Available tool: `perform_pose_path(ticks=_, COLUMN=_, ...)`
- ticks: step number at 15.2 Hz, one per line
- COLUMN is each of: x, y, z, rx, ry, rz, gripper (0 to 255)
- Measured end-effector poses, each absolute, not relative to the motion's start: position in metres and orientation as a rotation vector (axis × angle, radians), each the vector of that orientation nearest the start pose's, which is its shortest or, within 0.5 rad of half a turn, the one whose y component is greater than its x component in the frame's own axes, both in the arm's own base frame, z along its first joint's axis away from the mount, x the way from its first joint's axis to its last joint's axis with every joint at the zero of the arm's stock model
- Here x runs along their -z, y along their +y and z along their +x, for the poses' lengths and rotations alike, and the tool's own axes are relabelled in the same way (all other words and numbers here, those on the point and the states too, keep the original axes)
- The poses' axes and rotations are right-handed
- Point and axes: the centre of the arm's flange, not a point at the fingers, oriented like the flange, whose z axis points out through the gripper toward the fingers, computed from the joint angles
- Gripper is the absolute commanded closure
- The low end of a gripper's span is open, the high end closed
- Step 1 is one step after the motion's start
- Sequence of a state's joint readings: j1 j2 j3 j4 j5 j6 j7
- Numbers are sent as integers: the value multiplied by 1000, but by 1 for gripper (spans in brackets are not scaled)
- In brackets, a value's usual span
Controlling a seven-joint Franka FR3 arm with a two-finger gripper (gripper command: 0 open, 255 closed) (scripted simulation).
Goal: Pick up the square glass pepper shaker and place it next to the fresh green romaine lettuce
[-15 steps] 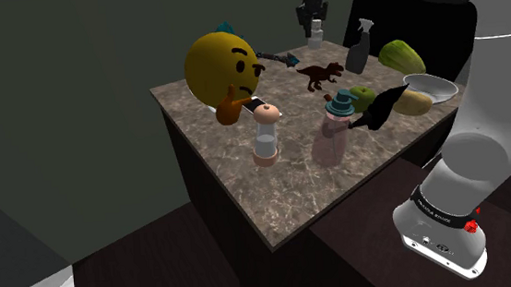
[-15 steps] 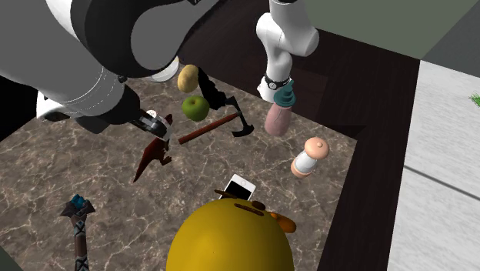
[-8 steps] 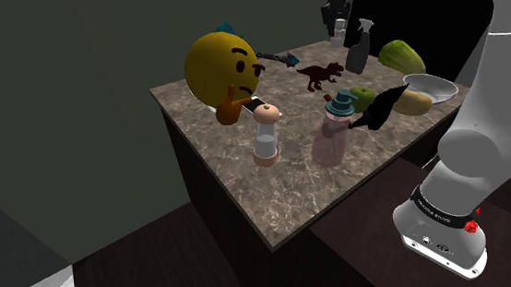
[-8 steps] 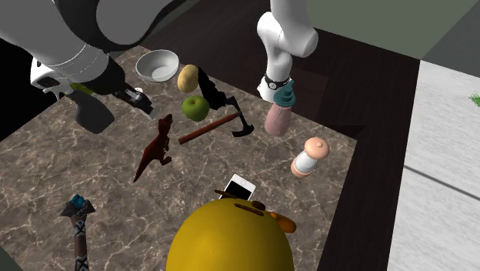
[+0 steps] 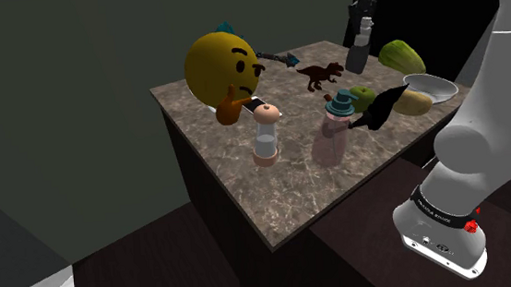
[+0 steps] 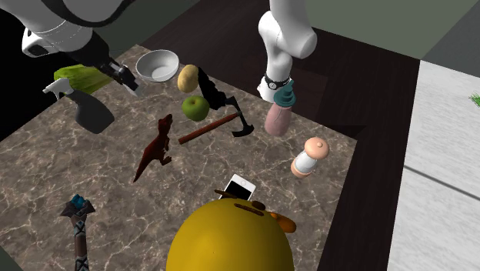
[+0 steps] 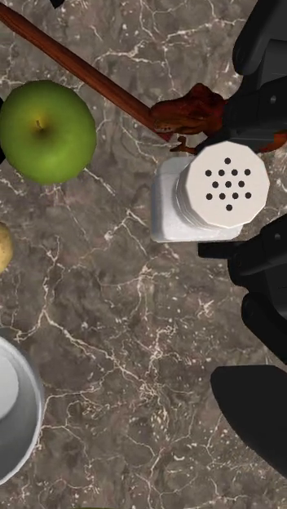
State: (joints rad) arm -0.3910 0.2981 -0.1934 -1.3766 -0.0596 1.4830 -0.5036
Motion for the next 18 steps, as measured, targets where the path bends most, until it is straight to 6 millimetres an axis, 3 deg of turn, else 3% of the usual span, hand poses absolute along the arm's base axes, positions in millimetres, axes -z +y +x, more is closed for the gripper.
perform_pose_path(ticks=18, x=-534, y=-546, z=410, rx=-345, ry=122, rz=-3124, gripper=255)
